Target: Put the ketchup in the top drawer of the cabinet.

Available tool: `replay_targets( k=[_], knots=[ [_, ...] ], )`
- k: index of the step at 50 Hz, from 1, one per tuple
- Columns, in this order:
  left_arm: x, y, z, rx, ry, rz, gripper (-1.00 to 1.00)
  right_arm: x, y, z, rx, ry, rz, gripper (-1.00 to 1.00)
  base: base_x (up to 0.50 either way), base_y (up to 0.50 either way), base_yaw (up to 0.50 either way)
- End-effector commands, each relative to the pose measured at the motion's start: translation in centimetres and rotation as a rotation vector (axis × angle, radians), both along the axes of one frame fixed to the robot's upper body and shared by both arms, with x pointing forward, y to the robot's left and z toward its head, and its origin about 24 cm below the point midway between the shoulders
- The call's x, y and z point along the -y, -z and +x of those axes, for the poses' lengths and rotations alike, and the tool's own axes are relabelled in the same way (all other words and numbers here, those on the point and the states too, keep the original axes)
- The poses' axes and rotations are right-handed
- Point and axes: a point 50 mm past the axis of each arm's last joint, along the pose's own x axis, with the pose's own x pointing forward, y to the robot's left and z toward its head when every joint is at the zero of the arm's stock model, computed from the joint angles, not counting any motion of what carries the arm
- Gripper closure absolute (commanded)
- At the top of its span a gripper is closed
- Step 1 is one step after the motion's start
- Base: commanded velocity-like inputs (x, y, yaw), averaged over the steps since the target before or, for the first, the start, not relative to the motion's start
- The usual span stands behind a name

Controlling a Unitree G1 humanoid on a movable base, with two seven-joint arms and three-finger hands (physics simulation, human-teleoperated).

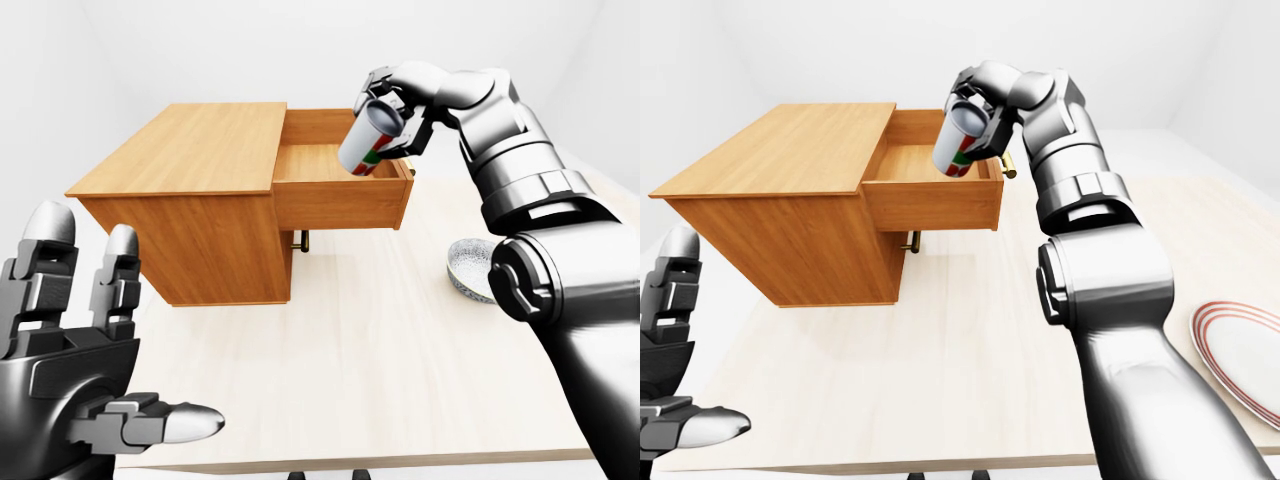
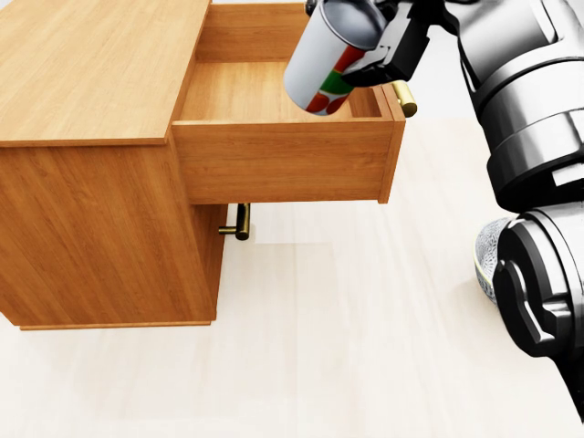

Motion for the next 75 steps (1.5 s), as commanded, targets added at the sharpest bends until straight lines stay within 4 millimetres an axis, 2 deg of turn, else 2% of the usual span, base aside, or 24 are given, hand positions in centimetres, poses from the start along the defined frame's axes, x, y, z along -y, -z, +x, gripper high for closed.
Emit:
replay_targets(
  k=[1,11,21,32,33,34,35,36,61,67,68,75],
  knots=[
    [-0.2,-0.1,-0.1,-0.007,0.0,-0.006,-1.0,-0.6,1.4,0.3,-0.019,0.003,-0.013,1.0,0.0,0.0,0.0],
    [-0.3,-0.1,-0.1,-0.015,0.001,-0.009,-1.0,-0.5,2.0,0.4,-0.031,0.007,-0.012,1.0,0.0,0.0,0.0],
    [-0.1,0.0,0.0,-0.015,0.004,-0.006,-1.0,-0.6,0.5,0.1,-0.003,0.001,-0.033,1.0,0.0,0.0,0.0],
    [0.0,0.1,0.0,-0.021,0.007,-0.003,-1.0,-0.5,0.9,0.2,-0.009,0.006,-0.038,1.0,0.0,0.0,0.0],
    [0.0,0.0,0.0,-0.014,0.005,-0.004,-1.0,-0.5,0.8,0.2,-0.006,0.006,-0.035,0.52,0.0,0.0,0.0],
    [0.0,0.0,0.0,-0.011,0.004,-0.004,-1.0,-0.5,0.8,0.2,-0.006,0.006,-0.035,0.52,0.0,0.0,0.0],
    [0.0,0.0,0.0,-0.011,0.004,-0.003,-1.0,-0.4,0.7,0.2,-0.004,0.009,-0.035,-0.73,0.0,0.0,0.0],
    [0.0,0.0,0.0,-0.011,0.004,-0.002,-1.0,-0.4,0.7,0.2,0.0,0.012,-0.032,-1.0,0.0,0.0,0.0],
    [0.0,0.0,0.0,-0.009,0.003,-0.003,-1.0,-0.2,0.2,0.1,0.016,0.023,-0.052,-1.0,0.0,0.0,0.0],
    [0.0,0.1,0.0,-0.016,0.006,-0.003,-1.0,-0.1,-1.6,-0.3,0.054,0.021,-0.069,-1.0,0.0,0.0,0.0],
    [0.0,0.1,0.0,-0.018,0.006,-0.003,-1.0,-0.1,-2.5,-0.6,0.071,0.016,-0.082,-1.0,0.0,0.0,0.0],
    [0.0,0.2,0.0,-0.027,0.009,-0.004,-1.0,-0.2,-5.6,-1.5,0.13,0.01,-0.133,-1.0,0.0,0.0,0.0]
  ],
)
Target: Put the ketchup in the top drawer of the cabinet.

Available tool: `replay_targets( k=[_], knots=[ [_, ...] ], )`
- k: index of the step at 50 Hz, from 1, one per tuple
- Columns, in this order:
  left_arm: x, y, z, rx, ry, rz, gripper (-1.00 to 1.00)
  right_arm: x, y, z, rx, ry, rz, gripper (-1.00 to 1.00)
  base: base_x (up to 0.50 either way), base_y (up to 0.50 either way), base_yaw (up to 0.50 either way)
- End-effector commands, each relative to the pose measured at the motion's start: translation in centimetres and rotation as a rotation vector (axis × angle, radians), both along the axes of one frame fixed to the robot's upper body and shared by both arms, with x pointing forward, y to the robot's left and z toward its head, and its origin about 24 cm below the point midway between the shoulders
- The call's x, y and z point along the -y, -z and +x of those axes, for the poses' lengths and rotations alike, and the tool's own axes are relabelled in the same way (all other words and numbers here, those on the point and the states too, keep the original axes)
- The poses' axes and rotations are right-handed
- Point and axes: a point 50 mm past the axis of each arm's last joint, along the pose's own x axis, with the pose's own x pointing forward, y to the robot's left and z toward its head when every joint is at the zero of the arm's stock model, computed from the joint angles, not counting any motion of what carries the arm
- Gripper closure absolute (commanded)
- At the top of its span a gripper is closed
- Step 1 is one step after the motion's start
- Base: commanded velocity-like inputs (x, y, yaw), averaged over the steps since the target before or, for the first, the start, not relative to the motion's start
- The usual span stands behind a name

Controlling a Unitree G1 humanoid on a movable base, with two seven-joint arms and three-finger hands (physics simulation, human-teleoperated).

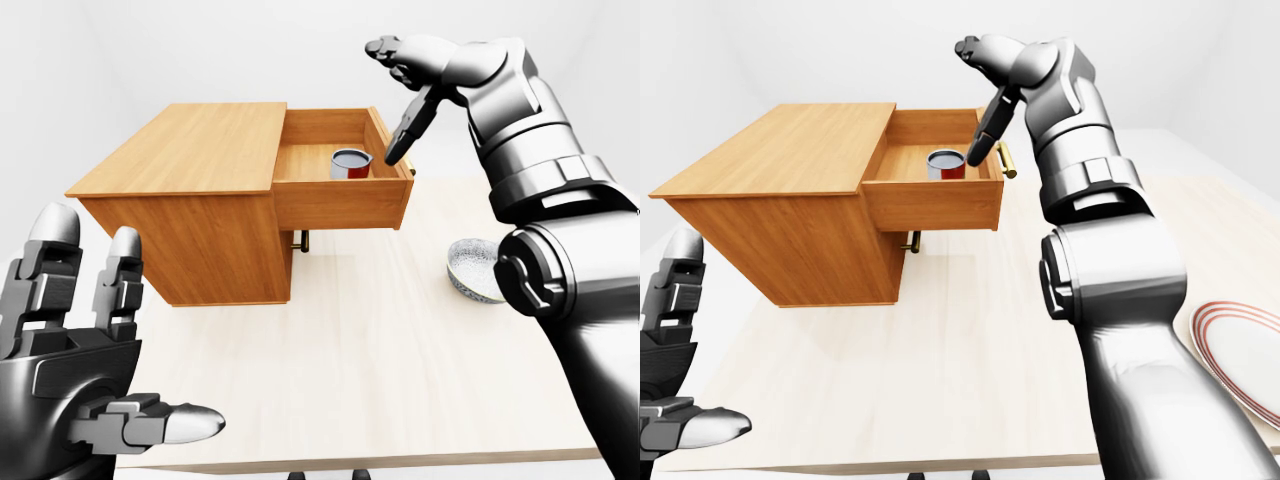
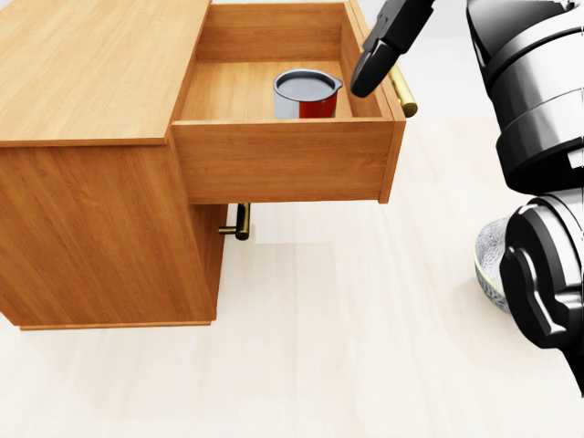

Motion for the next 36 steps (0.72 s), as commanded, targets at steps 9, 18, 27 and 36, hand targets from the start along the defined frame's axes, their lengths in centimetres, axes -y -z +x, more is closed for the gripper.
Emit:
replay_targets(
  k=[9,18,27,36],
  knots=[
    [0.0,0.3,-0.1,-0.03,0.01,0.001,-1.0,0.0,-7.8,-3.0,0.178,-0.015,-0.116,-1.0,0.0,0.0,0.0],
    [0.0,0.5,-0.2,-0.054,0.016,0.004,-1.0,0.3,-10.4,-5.6,0.403,0.009,-0.189,-1.0,0.0,0.0,0.0],
    [-0.1,0.6,-0.3,-0.07,0.017,0.002,-1.0,-0.2,-10.0,-9.4,0.673,0.063,-0.334,-1.0,0.0,0.0,0.0],
    [-0.2,0.6,-0.4,-0.082,0.016,-0.003,-1.0,-0.3,-8.2,-13.2,0.867,0.159,-0.433,-1.0,0.0,0.0,0.0]
  ],
)
